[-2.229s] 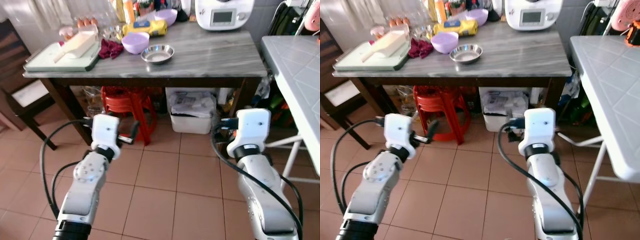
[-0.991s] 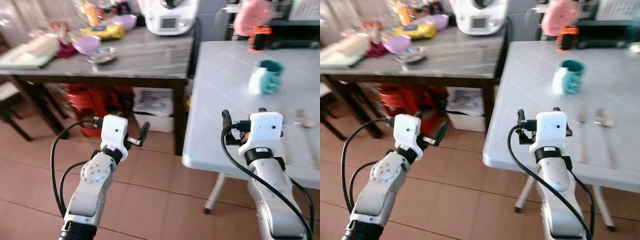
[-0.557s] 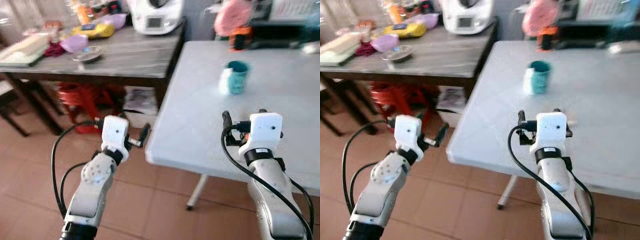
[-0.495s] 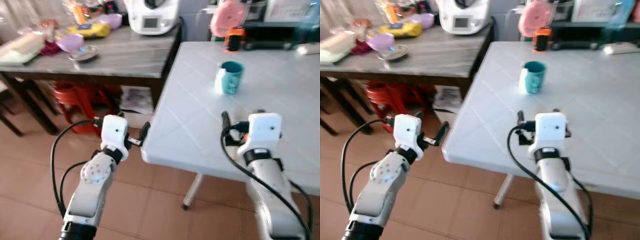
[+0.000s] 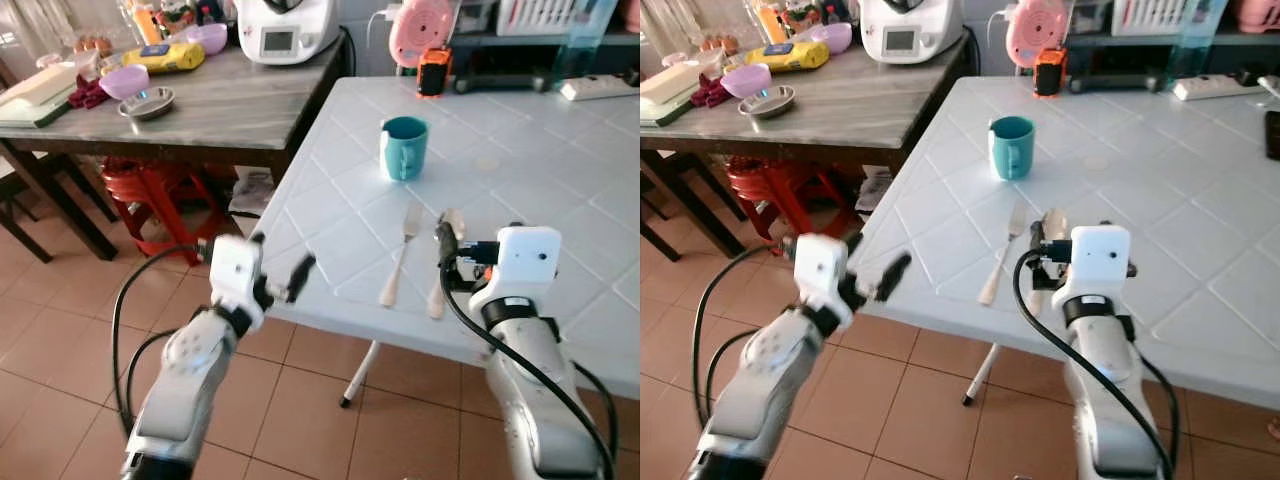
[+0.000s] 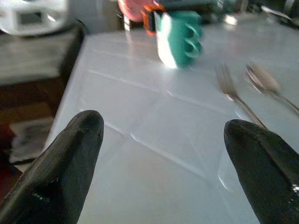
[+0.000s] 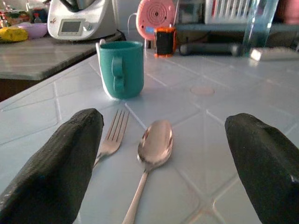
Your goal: Setting the table
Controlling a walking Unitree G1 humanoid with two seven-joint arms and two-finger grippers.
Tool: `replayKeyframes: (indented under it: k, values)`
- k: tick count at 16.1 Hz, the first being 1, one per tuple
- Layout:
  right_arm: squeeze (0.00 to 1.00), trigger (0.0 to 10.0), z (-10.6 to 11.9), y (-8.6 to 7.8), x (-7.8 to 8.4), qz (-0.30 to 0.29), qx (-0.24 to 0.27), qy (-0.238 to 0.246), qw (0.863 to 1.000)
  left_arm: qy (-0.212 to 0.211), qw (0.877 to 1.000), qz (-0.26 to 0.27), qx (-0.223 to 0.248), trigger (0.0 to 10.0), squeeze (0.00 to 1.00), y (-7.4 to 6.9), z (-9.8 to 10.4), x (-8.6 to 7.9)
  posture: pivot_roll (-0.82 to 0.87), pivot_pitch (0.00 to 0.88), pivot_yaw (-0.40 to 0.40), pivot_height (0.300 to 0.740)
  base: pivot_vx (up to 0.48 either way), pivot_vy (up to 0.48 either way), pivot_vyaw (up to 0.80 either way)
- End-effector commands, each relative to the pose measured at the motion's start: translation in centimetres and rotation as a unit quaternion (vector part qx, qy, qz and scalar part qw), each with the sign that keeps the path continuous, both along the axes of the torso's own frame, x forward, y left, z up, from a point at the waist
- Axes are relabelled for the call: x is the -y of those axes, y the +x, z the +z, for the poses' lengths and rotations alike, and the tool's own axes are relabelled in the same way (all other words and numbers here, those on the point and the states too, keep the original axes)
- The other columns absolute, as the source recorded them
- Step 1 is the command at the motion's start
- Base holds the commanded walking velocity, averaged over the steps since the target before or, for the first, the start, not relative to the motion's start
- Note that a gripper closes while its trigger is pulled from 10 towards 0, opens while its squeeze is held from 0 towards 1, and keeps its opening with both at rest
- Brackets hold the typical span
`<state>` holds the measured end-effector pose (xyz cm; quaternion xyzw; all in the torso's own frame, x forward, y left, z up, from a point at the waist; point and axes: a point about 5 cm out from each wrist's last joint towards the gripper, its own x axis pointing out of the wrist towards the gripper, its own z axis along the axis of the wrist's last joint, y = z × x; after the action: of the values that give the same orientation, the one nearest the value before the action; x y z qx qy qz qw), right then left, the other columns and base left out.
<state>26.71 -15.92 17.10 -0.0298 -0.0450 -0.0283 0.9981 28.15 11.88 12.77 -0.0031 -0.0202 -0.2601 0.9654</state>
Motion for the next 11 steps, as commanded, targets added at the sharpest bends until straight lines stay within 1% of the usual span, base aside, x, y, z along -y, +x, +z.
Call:
replayKeyframes:
  k: [1, 2, 3, 4, 5, 7, 8, 9, 10, 11]
  values:
    - [0.0, 10.0, 0.2, 0.0, -0.2, 0.001, -0.001, 0.018, 1.0, 0.013, 1.0, -0.017, 0.002, 10.0, 0.0, -0.4, -0.1, -0.4, -0.15, 0.112, 0.129, 0.74, 0.0, 0.0, 0.0]
    - [0.0, 10.0, 0.1, 0.0, -0.3, 0.003, -0.005, 0.029, 1.0, 0.022, 0.998, -0.05, -0.001, 10.0, 0.0, -0.8, -0.4, 0.0, -0.16, 0.117, 0.127, 0.74, 0.0, 0.0, 0.0]
    - [0.0, 10.0, 0.2, 0.1, -0.4, 0.004, -0.005, 0.034, 0.999, 0.025, 0.997, -0.071, 0.0, 10.0, 0.0, -1.0, -0.4, 0.3, -0.16, 0.121, 0.125, 0.74, 0.0, 0.0, 0.0]
    - [0.0, 10.0, 0.2, 0.3, -0.8, 0.009, -0.007, 0.042, 0.999, 0.039, 0.995, -0.096, -0.003, 10.0, 0.0, -1.1, -0.5, 0.6, -0.16, 0.122, 0.124, 0.74, 0.0, 0.0, 0.0]
    - [0.0, 10.0, 0.2, 0.5, -1.1, 0.014, -0.008, 0.047, 0.999, 0.049, 0.993, -0.109, -0.004, 10.0, 0.0, -1.1, -0.6, 0.6, -0.16, 0.124, 0.125, 0.74, 0.0, 0.0, 0.0]
    - [0.0, 10.0, 0.3, 0.8, -1.5, 0.02, -0.01, 0.055, 0.998, 0.053, 0.992, -0.114, -0.005, 10.0, 0.0, -1.1, -0.6, 0.4, -0.16, 0.126, 0.127, 0.74, 0.0, 0.0, 0.0]
    - [0.0, 10.0, 0.5, 1.7, -2.0, 0.02, -0.013, 0.08, 0.997, 0.056, 0.992, -0.114, 0.001, 10.0, 0.0, -0.8, -0.3, 0.1, -0.16, 0.127, 0.128, 0.74, 0.0, 0.0, 0.0]
    - [0.0, 10.0, 0.6, 2.2, -1.9, 0.01, -0.016, 0.094, 0.995, 0.056, 0.992, -0.114, 0.003, 10.0, 0.0, -0.6, -0.2, 0.0, -0.16, 0.129, 0.129, 0.74, 0.0, 0.0, 0.0]
    - [0.0, 10.0, 0.5, 2.6, -1.9, 0.0, -0.022, 0.125, 0.992, 0.057, 0.992, -0.113, 0.007, 10.0, 0.0, -0.6, 0.0, 0.0, -0.16, 0.129, 0.129, 0.74, 0.0, 0.0, 0.0]
    - [0.0, 10.0, 0.3, 2.7, -1.8, -0.006, -0.028, 0.137, 0.99, 0.056, 0.992, -0.113, 0.008, 10.0, 0.0, -0.6, 0.0, 0.1, -0.16, 0.129, 0.131, 0.74, 0.0, 0.0, 0.0]
